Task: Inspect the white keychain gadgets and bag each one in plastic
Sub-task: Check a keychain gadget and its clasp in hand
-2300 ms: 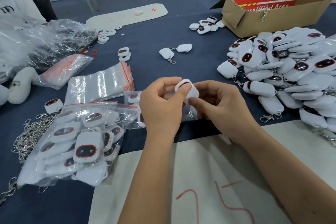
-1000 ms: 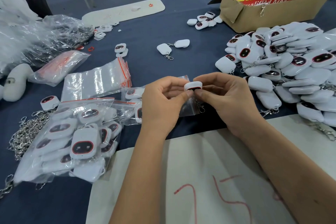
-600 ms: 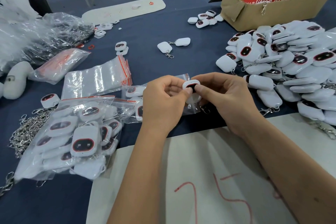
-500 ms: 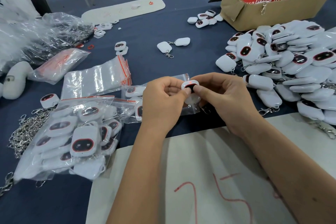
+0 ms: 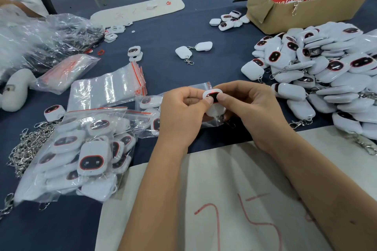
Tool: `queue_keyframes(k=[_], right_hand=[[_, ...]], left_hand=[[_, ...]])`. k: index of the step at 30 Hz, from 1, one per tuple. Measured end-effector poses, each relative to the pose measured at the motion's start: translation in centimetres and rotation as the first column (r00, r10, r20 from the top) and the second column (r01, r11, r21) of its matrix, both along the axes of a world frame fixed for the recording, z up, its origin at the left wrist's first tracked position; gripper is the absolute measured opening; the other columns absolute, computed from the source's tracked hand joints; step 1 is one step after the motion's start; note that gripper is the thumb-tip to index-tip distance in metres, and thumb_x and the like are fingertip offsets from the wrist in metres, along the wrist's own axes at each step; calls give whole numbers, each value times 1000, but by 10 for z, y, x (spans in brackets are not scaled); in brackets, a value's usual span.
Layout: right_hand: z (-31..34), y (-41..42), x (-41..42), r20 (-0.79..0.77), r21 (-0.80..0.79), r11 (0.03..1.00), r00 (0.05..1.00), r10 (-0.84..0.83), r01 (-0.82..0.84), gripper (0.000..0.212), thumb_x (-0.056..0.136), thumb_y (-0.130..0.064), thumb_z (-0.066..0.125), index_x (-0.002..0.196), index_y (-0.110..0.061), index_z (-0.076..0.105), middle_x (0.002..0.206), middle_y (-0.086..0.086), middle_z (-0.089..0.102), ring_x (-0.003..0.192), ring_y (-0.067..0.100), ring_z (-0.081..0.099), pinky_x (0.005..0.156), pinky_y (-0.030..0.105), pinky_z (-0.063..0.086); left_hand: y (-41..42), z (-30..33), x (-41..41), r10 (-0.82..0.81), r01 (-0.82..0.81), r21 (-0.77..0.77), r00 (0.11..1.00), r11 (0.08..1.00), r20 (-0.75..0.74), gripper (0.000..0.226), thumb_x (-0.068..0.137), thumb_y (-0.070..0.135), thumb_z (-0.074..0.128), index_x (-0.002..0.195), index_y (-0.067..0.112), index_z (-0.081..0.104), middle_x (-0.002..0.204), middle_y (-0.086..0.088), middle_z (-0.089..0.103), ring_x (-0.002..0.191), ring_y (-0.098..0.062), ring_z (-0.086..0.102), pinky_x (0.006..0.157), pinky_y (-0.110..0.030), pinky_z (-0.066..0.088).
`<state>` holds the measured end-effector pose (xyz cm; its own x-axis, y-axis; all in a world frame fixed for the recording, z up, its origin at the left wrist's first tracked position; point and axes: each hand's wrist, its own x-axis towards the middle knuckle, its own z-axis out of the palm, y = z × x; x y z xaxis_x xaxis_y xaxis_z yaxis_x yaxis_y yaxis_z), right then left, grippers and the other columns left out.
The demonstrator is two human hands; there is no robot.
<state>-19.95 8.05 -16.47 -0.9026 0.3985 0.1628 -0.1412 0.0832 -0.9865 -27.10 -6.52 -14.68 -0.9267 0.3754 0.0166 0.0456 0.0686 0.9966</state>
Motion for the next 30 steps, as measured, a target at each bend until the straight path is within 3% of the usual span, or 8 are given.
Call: queue_keyframes(k=[6,14,19,22,30], right_hand=[[1,1,0,-8,-31,999,1000,-12,12,16,98,-11,68,103,-19,81,93,5,80,69,17,65,64,25,55],[1,-1,1,-16,5,1000,1000,-10,10,13,98,-9,70,103,-15,80,89,5,79,66,12,65,64,22,54],[1,-1,0,-31,0,1000,999,-11,11,14,97,-9,70,102,-16,80,90,4,80,72,11,68,64,22,55],[0,-1,0,-35,9,1000,999,-2,2,13,97,-9,70,101,-16,80,90,4,79,71,14,68,64,23,56],[0,-1,-1,-40,-27,1000,999,-17,16,15,99,-9,68,105,-15,80,93,4,80,73,11,69,63,21,54]], left_hand=[[0,-1,2,-24,23,37,1000,999,17,6,95,13,73,95,11,79,84,-9,79,84,-28,78,78,-42,65],[2,-1,0,21,-22,-29,999,999,-50,6,92,13,77,91,8,77,81,-13,77,80,-32,76,75,-49,65],[1,0,1,-1,0,-20,998,1000,-63,7,92,15,77,94,9,78,81,-9,78,80,-28,76,71,-40,66],[0,0,0,7,-10,-34,997,999,-77,5,91,14,78,91,9,78,81,-10,78,80,-30,76,71,-44,66],[0,-1,1,-26,27,44,999,999,-29,7,95,12,73,97,8,78,83,-9,79,83,-30,77,73,-38,65]])
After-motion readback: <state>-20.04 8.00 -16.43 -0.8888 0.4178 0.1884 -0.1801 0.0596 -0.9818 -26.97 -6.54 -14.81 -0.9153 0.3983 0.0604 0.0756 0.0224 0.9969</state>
